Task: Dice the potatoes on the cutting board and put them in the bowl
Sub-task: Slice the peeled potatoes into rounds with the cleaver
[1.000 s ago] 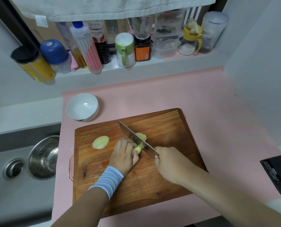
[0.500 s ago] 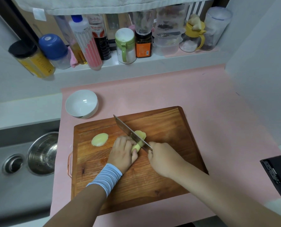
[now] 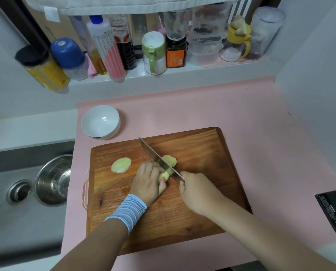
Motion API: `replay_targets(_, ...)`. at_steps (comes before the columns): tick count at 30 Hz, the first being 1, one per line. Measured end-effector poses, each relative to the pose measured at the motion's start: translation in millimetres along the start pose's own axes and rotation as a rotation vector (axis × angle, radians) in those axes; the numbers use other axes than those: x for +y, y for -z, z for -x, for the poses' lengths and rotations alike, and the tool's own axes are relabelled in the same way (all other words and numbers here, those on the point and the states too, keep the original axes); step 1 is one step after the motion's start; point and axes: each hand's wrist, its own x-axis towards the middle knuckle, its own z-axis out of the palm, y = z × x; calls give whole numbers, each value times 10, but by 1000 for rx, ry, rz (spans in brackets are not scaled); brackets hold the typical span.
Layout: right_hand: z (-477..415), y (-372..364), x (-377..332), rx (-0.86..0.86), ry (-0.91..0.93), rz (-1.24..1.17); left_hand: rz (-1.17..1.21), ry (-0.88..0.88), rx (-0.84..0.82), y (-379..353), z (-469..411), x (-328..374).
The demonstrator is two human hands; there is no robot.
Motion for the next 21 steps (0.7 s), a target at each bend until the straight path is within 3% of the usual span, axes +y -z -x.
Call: replay_targets(21,-126,-207,92,53,7,-40,10,16,-46,12,10,-14)
